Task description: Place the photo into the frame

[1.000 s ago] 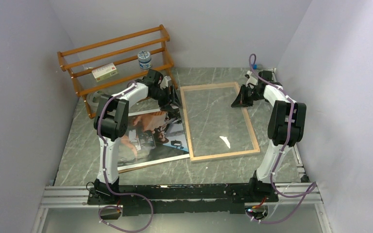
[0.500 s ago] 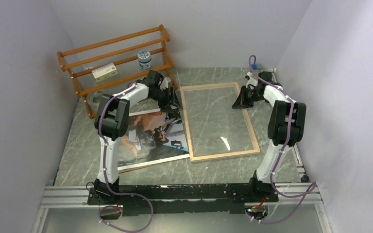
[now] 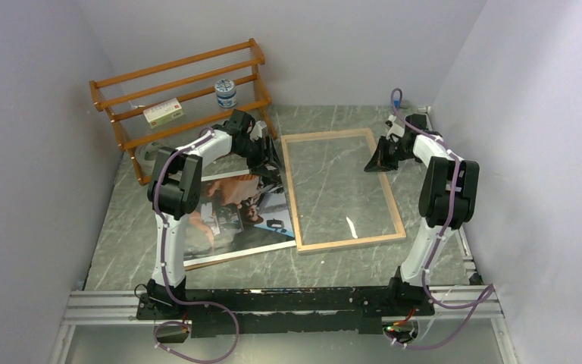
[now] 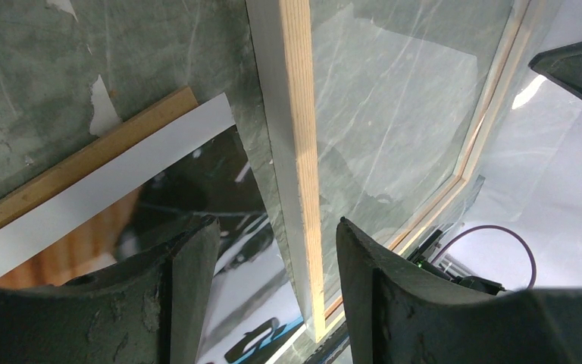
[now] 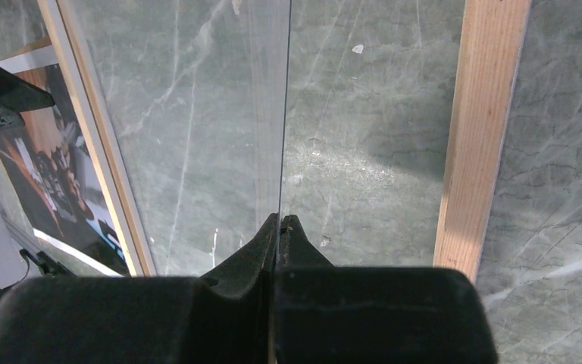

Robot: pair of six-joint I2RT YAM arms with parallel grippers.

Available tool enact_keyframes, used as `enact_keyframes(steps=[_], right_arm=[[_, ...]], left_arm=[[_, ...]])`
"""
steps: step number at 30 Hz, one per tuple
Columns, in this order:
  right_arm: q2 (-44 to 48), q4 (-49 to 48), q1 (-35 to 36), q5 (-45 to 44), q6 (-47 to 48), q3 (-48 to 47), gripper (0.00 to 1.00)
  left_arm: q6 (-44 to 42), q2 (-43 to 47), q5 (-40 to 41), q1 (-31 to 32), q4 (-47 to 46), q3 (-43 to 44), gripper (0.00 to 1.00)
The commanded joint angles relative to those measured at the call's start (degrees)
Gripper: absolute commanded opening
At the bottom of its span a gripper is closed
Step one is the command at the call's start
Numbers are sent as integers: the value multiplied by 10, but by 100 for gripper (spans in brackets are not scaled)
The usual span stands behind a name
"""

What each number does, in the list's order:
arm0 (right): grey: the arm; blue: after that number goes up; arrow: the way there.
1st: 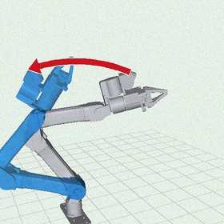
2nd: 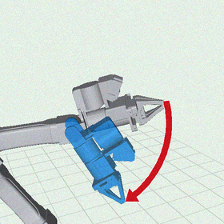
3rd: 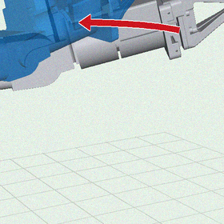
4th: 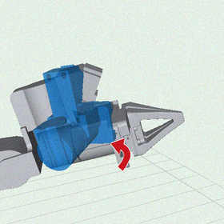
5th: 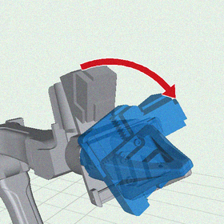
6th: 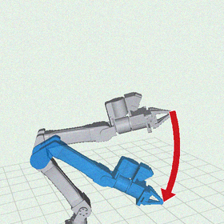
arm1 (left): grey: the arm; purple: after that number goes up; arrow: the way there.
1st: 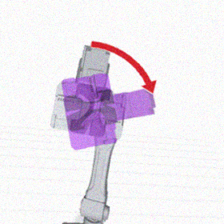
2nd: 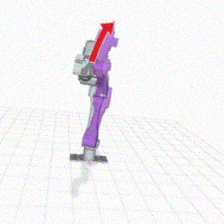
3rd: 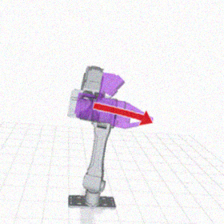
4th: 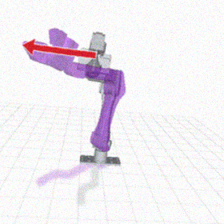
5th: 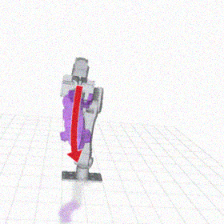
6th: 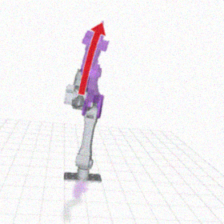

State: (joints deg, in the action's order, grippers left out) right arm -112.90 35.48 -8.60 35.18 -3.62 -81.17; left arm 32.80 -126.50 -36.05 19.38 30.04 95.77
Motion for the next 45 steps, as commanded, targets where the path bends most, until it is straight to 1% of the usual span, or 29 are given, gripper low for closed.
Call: enact_keyframes(steps=[1,7,11,21,24,27,29,30,35,39,43,45], right_arm=[[6,-15,-2,31,4,8,0],[-2,-18,-1,61,9,8,0],[-11,-21,3,72,7,4,5],[-20,-24,11,91,24,3,8],[-21,-16,11,92,31,2,7],[-24,-3,11,92,32,-4,0],[-25,7,10,99,32,-9,0],[-26,13,8,108,46,-12,0],[-40,52,4,159,63,-41,0],[-52,78,4,176,55,-63,0],[-45,91,0,176,38,-79,0],[-38,94,-3,186,37,-81,0]], left_arm=[[4,-6,-1,4,-1,19,63],[7,-10,-9,4,-4,18,63],[9,-10,-13,4,-8,15,63],[14,-25,-24,5,-11,22,62],[14,-36,-14,6,0,35,60],[14,-43,-6,7,4,46,59],[13,-44,-1,9,2,49,59],[11,-45,3,10,2,51,59],[1,-51,45,11,10,58,58],[-1,-58,68,13,3,62,55],[-9,-64,88,14,-2,68,47],[-14,-68,90,15,-6,70,42]])
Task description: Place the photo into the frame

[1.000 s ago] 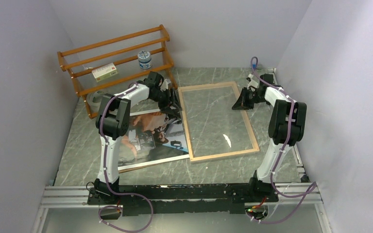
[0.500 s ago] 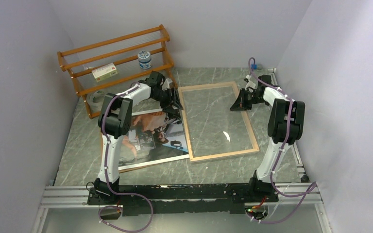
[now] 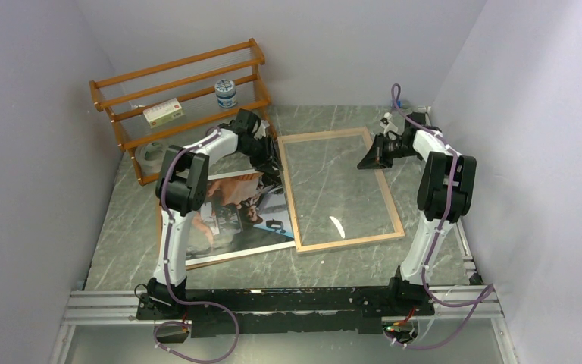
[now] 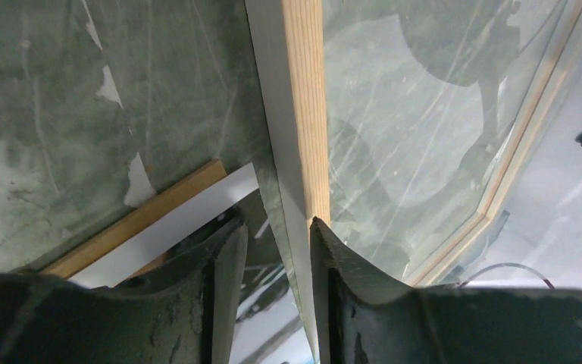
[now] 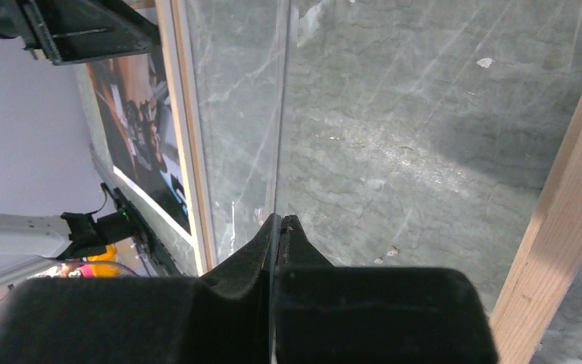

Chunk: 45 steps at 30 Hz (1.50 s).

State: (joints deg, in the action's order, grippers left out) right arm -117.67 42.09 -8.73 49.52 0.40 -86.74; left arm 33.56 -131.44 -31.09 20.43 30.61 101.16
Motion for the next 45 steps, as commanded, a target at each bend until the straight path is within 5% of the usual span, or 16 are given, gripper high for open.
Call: enact_keyframes(steps=[1,13,22,37,45], right_arm=[[12,29,-2,43,-11,-26,0],[45,3,-17,26,-52,16,0],[72,-109,-27,37,-172,95,0],[86,-128,-28,53,-298,115,0],[92,-59,-29,-24,-224,98,0]], left_arm=[[-25,-22,41,4,-12,18,40],[-29,-56,31,11,-46,58,45],[-19,-90,68,17,-78,109,43],[-24,-123,60,21,-78,159,50],[-36,-88,83,19,-34,144,60]])
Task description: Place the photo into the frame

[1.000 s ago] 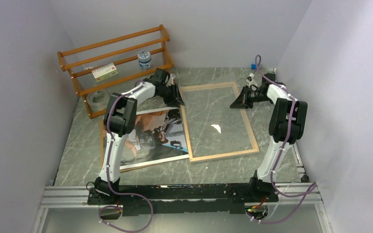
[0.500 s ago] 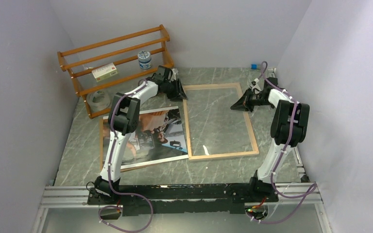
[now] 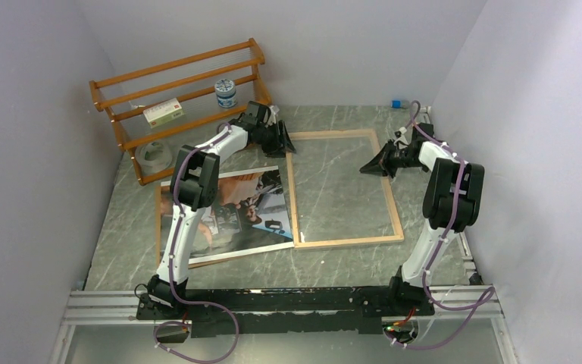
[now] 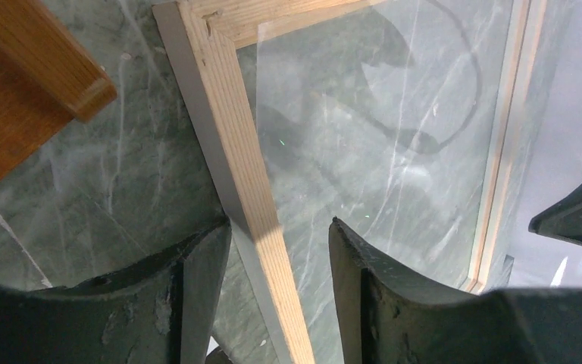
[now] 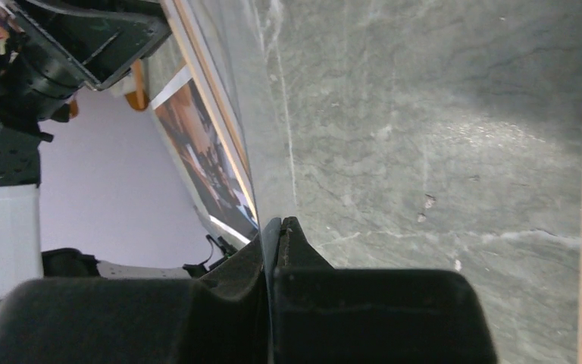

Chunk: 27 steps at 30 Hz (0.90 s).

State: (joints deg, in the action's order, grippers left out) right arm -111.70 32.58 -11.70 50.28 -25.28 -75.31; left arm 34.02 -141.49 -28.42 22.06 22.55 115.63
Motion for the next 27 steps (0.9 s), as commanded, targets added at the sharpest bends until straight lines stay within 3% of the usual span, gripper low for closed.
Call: enact_keyframes(steps=[1,8,13,16,27], right_arm=[[33,36,1,-31,40,-18,0],[32,43,4,25,90,-59,0],[46,48,7,65,96,-75,0],[56,54,8,77,90,-83,0],[144,56,11,115,37,-109,0]], left_arm=[[-41,16,60,3,52,-3,59],[-43,35,63,-4,58,-29,36],[-47,40,48,-11,57,-34,26],[-49,46,40,-15,52,-35,27],[-48,98,51,-35,72,-39,47]])
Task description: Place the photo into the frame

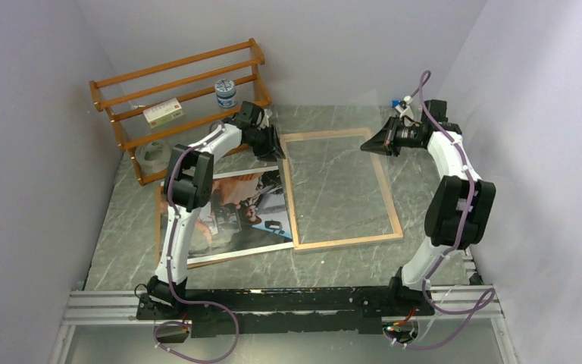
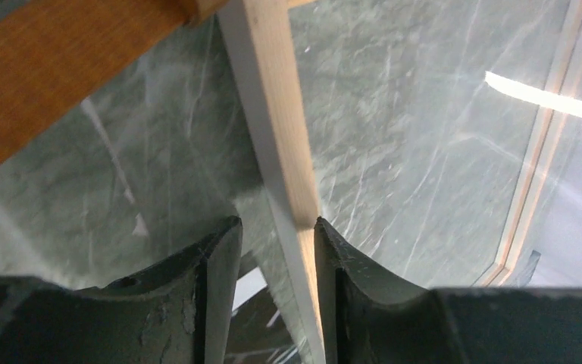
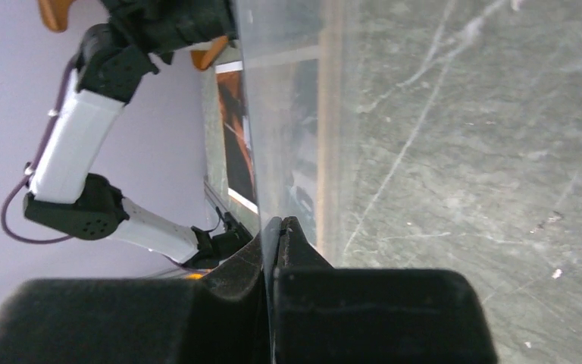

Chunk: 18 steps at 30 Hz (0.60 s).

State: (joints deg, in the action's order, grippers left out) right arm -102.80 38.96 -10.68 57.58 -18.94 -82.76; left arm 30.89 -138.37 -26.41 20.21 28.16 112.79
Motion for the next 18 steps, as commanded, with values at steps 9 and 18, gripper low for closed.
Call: enact_keyframes(steps=[9,18], right_arm=[[123,-83,49,69,-139,-31,0],[122,-121,96,44,-177,-15,0]], left_arm=[[0,160,91,-28,10,-84,57],[11,214,126,-35,-7,-147,69]])
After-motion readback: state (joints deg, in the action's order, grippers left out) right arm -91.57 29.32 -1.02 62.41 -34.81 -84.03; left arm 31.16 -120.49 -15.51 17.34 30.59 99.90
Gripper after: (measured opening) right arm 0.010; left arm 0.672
